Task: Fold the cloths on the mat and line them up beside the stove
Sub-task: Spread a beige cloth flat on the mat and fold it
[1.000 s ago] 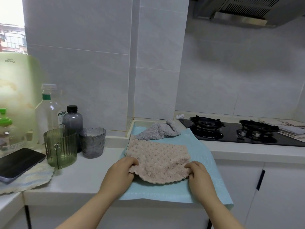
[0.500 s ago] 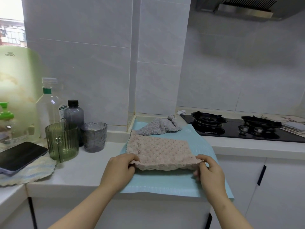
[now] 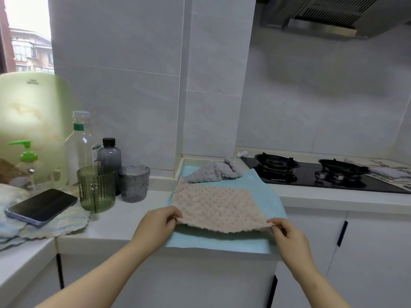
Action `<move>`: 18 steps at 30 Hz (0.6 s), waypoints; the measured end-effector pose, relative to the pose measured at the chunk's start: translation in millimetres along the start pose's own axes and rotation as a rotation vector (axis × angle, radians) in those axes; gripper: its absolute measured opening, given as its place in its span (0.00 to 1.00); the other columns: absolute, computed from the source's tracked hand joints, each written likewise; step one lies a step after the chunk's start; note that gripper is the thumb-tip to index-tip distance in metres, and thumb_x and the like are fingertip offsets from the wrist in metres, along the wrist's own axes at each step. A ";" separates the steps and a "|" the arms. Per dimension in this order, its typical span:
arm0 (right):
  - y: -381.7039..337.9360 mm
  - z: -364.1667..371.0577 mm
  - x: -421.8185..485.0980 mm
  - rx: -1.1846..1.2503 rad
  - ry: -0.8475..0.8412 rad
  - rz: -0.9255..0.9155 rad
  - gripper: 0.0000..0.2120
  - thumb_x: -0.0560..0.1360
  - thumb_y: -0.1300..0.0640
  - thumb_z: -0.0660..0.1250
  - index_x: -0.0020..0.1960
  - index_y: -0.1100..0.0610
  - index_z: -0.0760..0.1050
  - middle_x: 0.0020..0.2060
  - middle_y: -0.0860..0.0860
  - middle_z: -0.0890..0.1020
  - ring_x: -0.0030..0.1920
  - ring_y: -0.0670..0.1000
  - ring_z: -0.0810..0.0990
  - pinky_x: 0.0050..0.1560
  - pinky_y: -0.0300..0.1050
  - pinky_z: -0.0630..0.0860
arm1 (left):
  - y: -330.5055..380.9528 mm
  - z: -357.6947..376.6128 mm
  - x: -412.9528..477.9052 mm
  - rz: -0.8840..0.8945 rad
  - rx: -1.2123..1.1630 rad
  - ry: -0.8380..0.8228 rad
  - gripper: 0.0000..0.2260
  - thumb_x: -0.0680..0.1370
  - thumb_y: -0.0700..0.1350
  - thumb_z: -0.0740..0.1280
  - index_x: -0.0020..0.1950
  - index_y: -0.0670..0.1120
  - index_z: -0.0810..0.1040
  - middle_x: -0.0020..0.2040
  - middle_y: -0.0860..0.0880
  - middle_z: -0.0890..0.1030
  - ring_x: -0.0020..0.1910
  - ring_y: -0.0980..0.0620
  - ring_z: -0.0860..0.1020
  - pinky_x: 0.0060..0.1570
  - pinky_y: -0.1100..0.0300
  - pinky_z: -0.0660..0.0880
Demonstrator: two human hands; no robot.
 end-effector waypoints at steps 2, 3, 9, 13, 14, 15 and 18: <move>-6.4 -10.6 -3.8 -0.008 0.014 -0.005 0.10 0.77 0.65 0.60 0.49 0.53 0.77 0.41 0.46 0.79 0.39 0.42 0.73 0.36 0.35 0.67 | 4.4 -11.1 -1.7 0.033 0.030 0.007 0.10 0.75 0.38 0.64 0.50 0.47 0.82 0.48 0.52 0.83 0.50 0.52 0.79 0.47 0.66 0.70; -9.9 -15.6 -5.8 -0.017 0.018 -0.011 0.10 0.77 0.65 0.60 0.48 0.53 0.77 0.39 0.45 0.78 0.38 0.43 0.73 0.35 0.36 0.67 | 6.7 -15.0 -3.5 0.048 0.027 -0.013 0.08 0.74 0.38 0.65 0.48 0.48 0.82 0.47 0.53 0.83 0.49 0.53 0.79 0.44 0.70 0.70; -19.3 -35.5 -22.1 -0.031 -0.053 0.014 0.10 0.76 0.65 0.60 0.45 0.54 0.78 0.40 0.49 0.81 0.38 0.48 0.74 0.37 0.40 0.69 | 13.2 -34.9 -11.7 0.015 -0.177 -0.161 0.10 0.71 0.41 0.72 0.36 0.57 0.80 0.32 0.62 0.81 0.34 0.66 0.77 0.37 0.75 0.70; -23.4 -41.9 -25.0 0.049 -0.044 0.052 0.10 0.74 0.66 0.61 0.38 0.58 0.78 0.38 0.57 0.81 0.39 0.55 0.74 0.36 0.45 0.67 | 17.4 -40.8 -14.0 -0.109 -0.446 -0.199 0.03 0.71 0.39 0.73 0.39 0.46 0.82 0.29 0.55 0.81 0.28 0.62 0.75 0.32 0.71 0.72; -23.8 -41.7 -24.2 0.073 -0.039 0.060 0.09 0.73 0.67 0.61 0.38 0.61 0.78 0.36 0.59 0.80 0.39 0.55 0.74 0.37 0.46 0.66 | 17.4 -41.5 -12.8 -0.130 -0.468 -0.201 0.02 0.71 0.39 0.73 0.40 0.45 0.82 0.30 0.55 0.81 0.29 0.61 0.75 0.31 0.70 0.73; -23.7 -40.9 -22.8 0.097 -0.035 0.068 0.08 0.73 0.67 0.60 0.38 0.64 0.76 0.35 0.59 0.79 0.39 0.55 0.73 0.38 0.47 0.65 | 17.4 -42.5 -10.9 -0.148 -0.485 -0.202 0.01 0.72 0.40 0.73 0.41 0.45 0.83 0.31 0.54 0.80 0.30 0.59 0.74 0.30 0.70 0.72; -22.0 -36.2 -15.1 0.136 -0.020 0.068 0.07 0.74 0.67 0.60 0.40 0.69 0.74 0.34 0.55 0.76 0.39 0.54 0.71 0.37 0.46 0.64 | 12.6 -42.3 -0.2 -0.185 -0.524 -0.183 0.01 0.73 0.42 0.71 0.43 0.46 0.82 0.37 0.50 0.80 0.33 0.54 0.73 0.30 0.66 0.71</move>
Point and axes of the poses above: each hand's wrist, its own x-axis towards the middle knuckle, its own z-axis out of the palm, y = z × x, the point moved 6 cm from there along x, towards the middle knuckle
